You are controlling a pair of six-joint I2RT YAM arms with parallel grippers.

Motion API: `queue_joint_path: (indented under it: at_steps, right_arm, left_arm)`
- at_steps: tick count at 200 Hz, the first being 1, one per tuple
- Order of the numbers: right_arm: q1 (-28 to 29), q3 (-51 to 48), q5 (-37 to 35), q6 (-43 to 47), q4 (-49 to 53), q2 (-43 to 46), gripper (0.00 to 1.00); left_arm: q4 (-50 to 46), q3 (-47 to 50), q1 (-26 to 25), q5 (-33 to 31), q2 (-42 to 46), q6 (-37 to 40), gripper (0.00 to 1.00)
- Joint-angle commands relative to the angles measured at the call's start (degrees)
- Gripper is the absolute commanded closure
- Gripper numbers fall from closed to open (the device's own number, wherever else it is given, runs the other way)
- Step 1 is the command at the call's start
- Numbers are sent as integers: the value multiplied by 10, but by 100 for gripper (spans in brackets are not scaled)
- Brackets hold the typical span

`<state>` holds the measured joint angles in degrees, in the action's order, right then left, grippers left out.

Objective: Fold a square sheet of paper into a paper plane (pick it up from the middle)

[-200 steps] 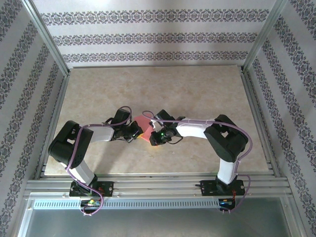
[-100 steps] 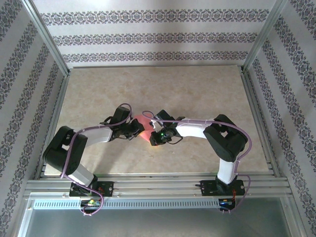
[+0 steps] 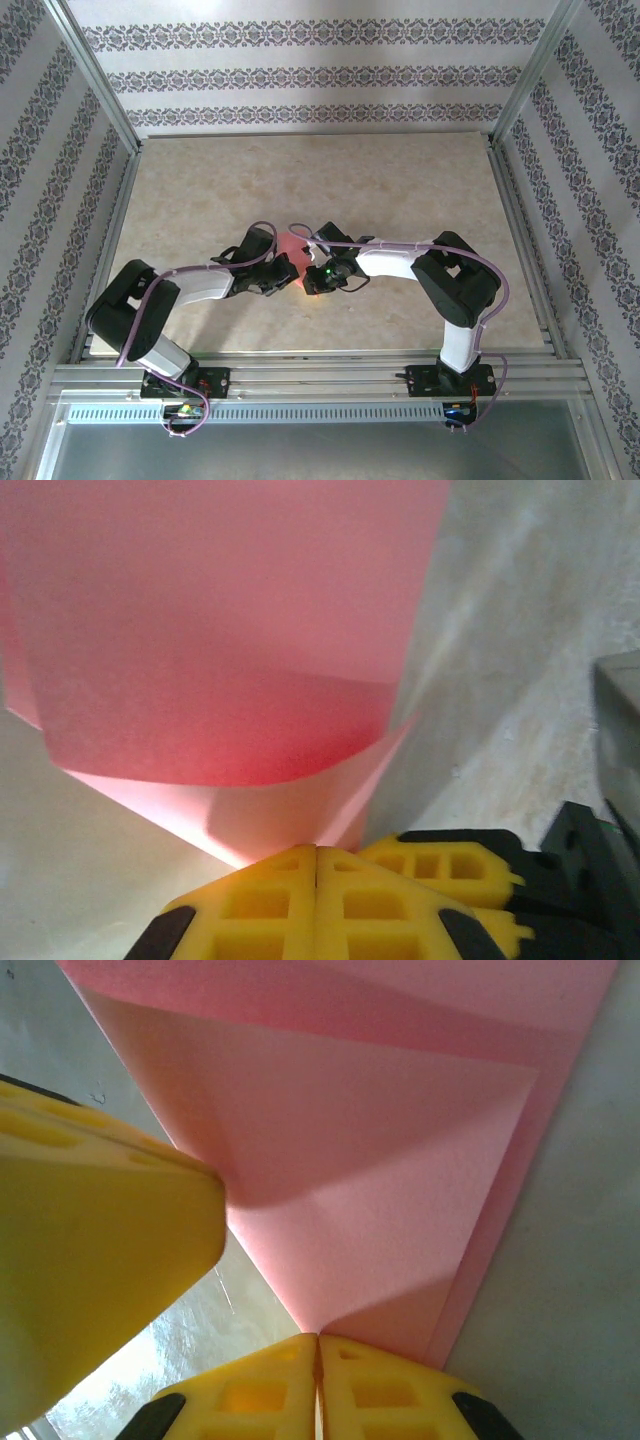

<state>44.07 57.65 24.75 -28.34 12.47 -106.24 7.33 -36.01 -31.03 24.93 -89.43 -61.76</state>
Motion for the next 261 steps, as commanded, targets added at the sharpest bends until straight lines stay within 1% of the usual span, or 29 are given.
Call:
queue_joint_path:
  at_steps: [1, 31, 81, 127, 186, 244, 261]
  right_arm:
    - [2, -6, -23, -4, 32, -30, 88]
    - [3, -5, -23, -5, 34, -31, 88]
    - [2, -7, -24, -3, 39, -30, 88]
    - [1, -11, -26, -2, 44, -29, 88]
    - [0, -16, -30, -2, 50, -32, 88]
    - [-1, -23, -30, -2, 49, -28, 88]
    - [-1, -24, -29, -2, 48, -27, 88]
  left_arm:
    - [19, -6, -4, 2, -25, -1, 98]
    - [35, -2, -5, 8, -44, -8, 98]
    - [12, 17, 18, -25, -31, -10, 100]
    - [-33, 7, 44, -37, -30, 12, 100]
    - [-73, -4, 99, -39, -32, 55, 100]
    - [-102, -27, 163, -22, -34, 104, 100]
    - [-120, -42, 174, -15, -27, 120, 100]
